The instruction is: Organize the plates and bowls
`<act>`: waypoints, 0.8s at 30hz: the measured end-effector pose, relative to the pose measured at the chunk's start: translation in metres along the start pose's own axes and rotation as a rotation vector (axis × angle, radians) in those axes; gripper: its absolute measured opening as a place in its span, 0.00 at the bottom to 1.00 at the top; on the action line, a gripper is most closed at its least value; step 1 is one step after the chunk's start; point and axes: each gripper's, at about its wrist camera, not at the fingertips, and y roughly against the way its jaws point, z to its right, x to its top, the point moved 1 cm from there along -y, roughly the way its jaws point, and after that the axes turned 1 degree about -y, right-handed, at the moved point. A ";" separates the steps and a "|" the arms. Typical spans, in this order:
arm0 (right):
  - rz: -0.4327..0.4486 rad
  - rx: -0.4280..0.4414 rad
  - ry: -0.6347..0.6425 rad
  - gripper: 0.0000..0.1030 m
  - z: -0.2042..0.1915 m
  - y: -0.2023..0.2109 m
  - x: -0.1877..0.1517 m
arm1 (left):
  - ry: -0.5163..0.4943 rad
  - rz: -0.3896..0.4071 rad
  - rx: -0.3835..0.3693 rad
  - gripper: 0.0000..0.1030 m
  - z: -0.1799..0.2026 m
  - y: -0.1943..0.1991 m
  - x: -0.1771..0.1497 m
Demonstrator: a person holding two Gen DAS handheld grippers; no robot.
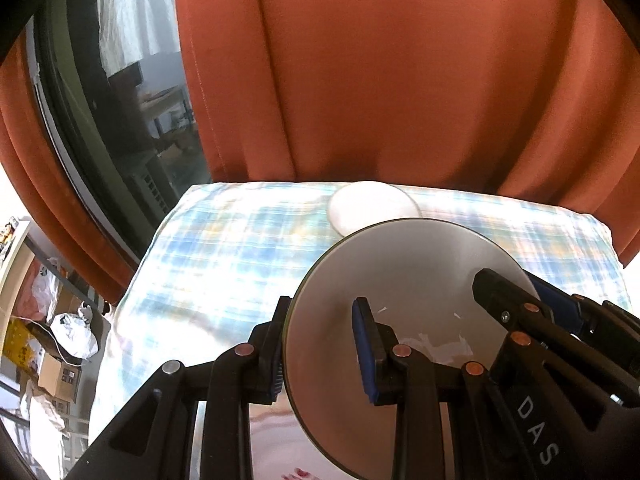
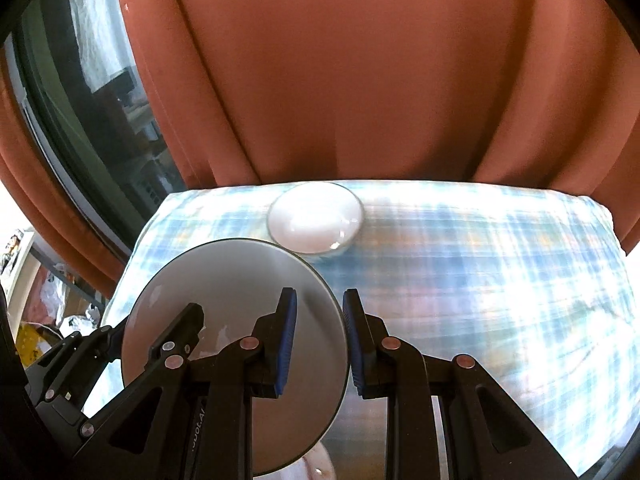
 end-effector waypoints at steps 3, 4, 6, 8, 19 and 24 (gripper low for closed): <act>0.008 0.009 -0.010 0.27 0.021 0.012 -0.008 | -0.004 0.010 0.003 0.27 0.020 0.013 -0.011; 0.011 0.009 -0.011 0.27 0.025 0.015 -0.010 | -0.003 0.011 0.003 0.27 0.024 0.015 -0.014; 0.017 0.009 -0.013 0.27 0.037 0.022 -0.016 | -0.001 0.014 -0.001 0.27 0.035 0.020 -0.020; 0.022 0.007 -0.017 0.27 0.048 0.029 -0.023 | -0.004 0.013 -0.006 0.28 0.047 0.026 -0.027; 0.035 -0.004 -0.047 0.27 0.105 0.063 -0.065 | -0.035 -0.017 -0.029 0.29 0.099 0.047 -0.067; 0.035 -0.013 -0.066 0.27 0.124 0.074 -0.085 | -0.067 -0.011 -0.036 0.29 0.119 0.054 -0.086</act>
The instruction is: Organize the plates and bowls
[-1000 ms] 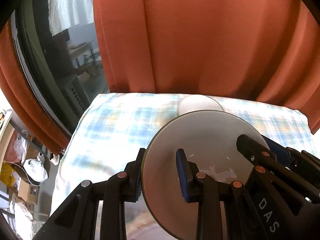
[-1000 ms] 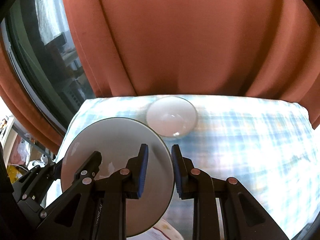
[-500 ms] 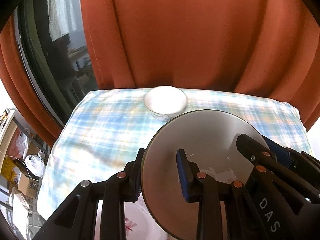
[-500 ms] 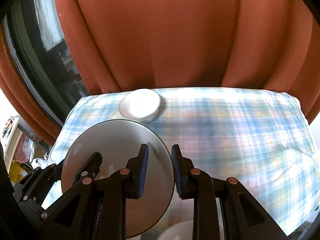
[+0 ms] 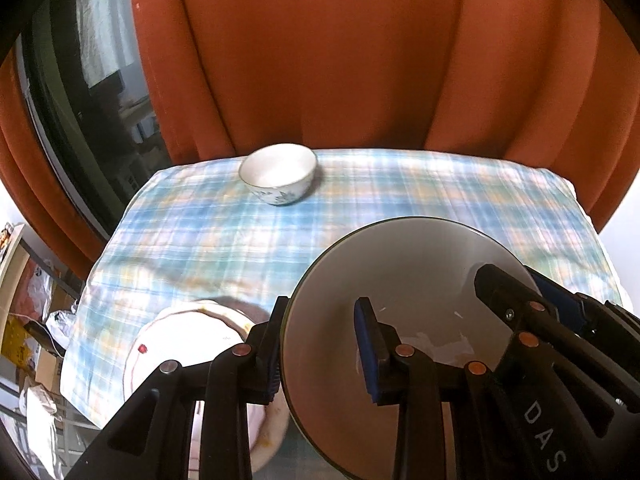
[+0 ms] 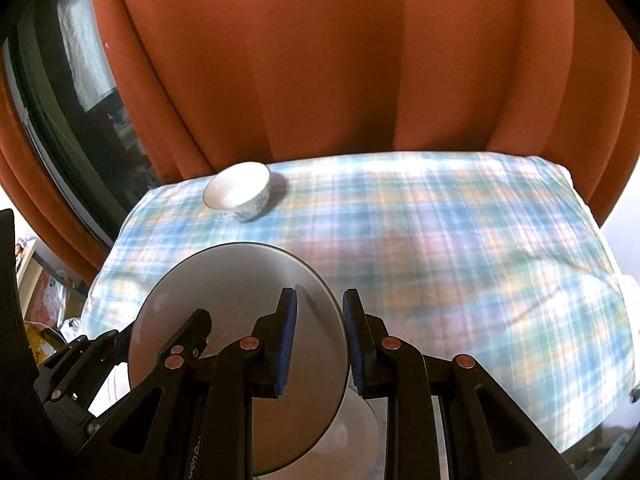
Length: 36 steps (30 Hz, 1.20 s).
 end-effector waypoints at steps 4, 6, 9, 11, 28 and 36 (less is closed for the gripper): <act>-0.003 -0.013 -0.011 0.27 0.013 0.004 -0.018 | -0.015 -0.014 -0.010 0.29 0.011 -0.004 -0.017; -0.012 -0.018 -0.013 0.27 0.017 0.001 -0.027 | -0.021 -0.027 -0.012 0.29 0.013 -0.007 -0.026; -0.046 -0.022 -0.022 0.27 0.021 -0.005 -0.041 | -0.013 -0.060 -0.012 0.29 0.015 -0.015 -0.038; -0.069 -0.023 -0.024 0.27 0.022 -0.010 -0.049 | -0.001 -0.089 -0.019 0.29 0.014 -0.021 -0.046; -0.171 -0.045 -0.003 0.27 0.026 -0.042 -0.087 | 0.007 -0.199 -0.028 0.29 0.017 -0.046 -0.082; -0.168 -0.044 0.027 0.27 0.026 -0.052 -0.091 | 0.025 -0.195 -0.021 0.29 0.017 -0.053 -0.089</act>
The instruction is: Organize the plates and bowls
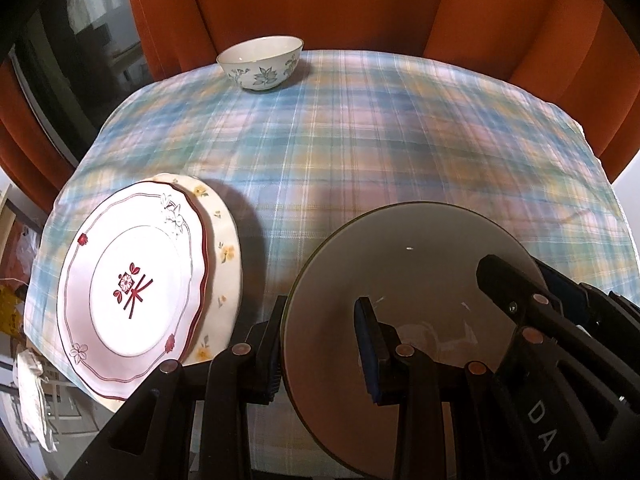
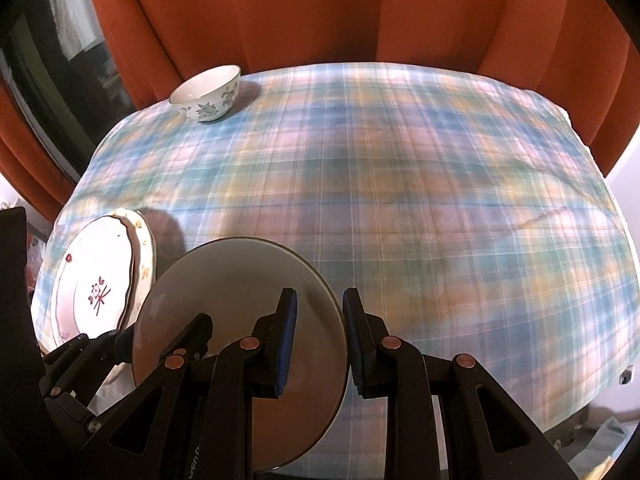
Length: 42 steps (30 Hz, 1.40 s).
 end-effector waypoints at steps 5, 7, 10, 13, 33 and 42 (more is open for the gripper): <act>0.027 0.013 0.006 0.26 0.001 -0.001 -0.003 | -0.005 0.034 0.016 0.29 0.001 0.001 -0.002; 0.045 0.018 0.001 0.27 0.002 0.000 -0.005 | -0.011 0.035 0.016 0.29 0.001 0.001 -0.003; 0.051 0.027 -0.009 0.33 0.001 0.001 -0.005 | -0.013 0.036 -0.005 0.33 -0.001 0.002 -0.003; 0.022 0.063 -0.038 0.52 0.001 -0.001 -0.006 | -0.014 0.041 -0.021 0.33 -0.005 0.005 -0.004; 0.088 -0.055 -0.048 0.78 -0.054 0.048 0.002 | -0.110 0.136 -0.134 0.75 -0.055 0.058 0.012; 0.163 -0.073 -0.010 0.78 -0.097 0.074 0.028 | -0.105 0.214 -0.133 0.74 -0.091 0.082 0.039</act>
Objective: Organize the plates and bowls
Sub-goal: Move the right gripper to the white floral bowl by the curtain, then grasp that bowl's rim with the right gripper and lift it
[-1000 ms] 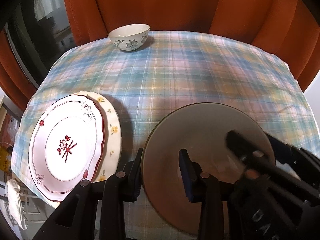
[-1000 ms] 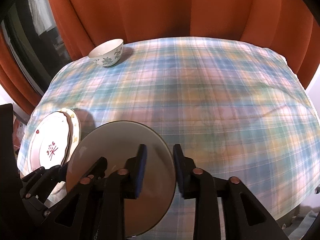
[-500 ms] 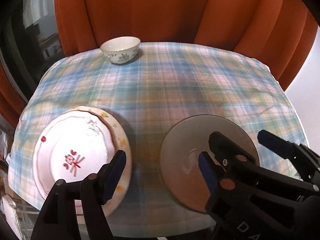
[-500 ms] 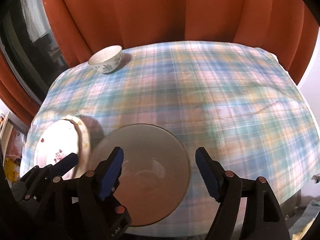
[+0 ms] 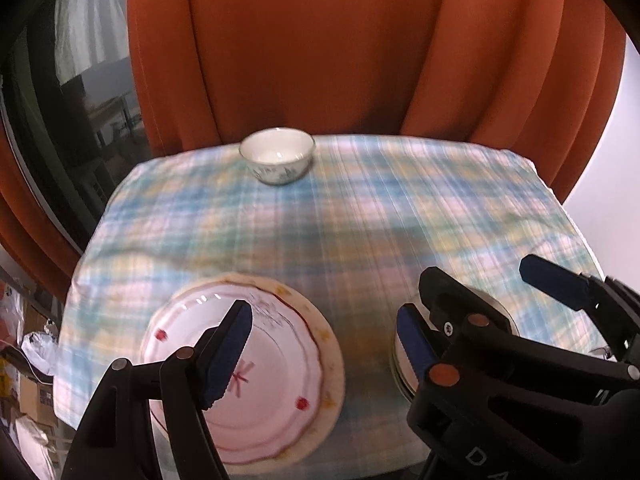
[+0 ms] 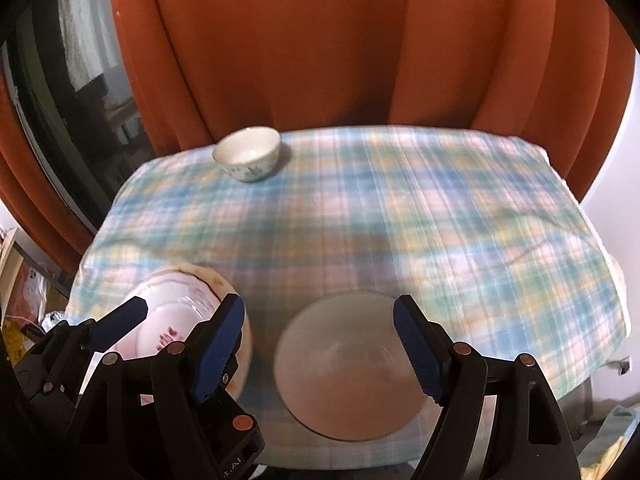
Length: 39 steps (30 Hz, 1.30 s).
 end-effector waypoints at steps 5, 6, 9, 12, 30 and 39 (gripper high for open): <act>0.029 0.020 0.043 0.78 -0.019 -0.003 0.025 | 0.038 0.030 0.024 0.74 -0.020 0.000 0.022; 0.032 0.026 0.044 0.78 -0.021 -0.004 0.030 | 0.043 0.035 0.029 0.74 -0.024 0.000 0.026; 0.058 0.046 0.048 0.78 -0.030 -0.009 0.050 | 0.054 0.063 0.053 0.74 -0.032 -0.002 0.041; 0.081 0.053 0.060 0.80 -0.036 -0.016 0.067 | 0.076 0.086 0.085 0.75 -0.041 -0.009 0.060; 0.106 0.098 0.151 0.80 -0.048 -0.113 0.186 | 0.166 0.100 0.233 0.70 -0.059 -0.101 0.160; 0.050 0.108 0.123 0.77 -0.048 -0.195 0.208 | 0.201 0.042 0.309 0.61 -0.070 -0.172 0.180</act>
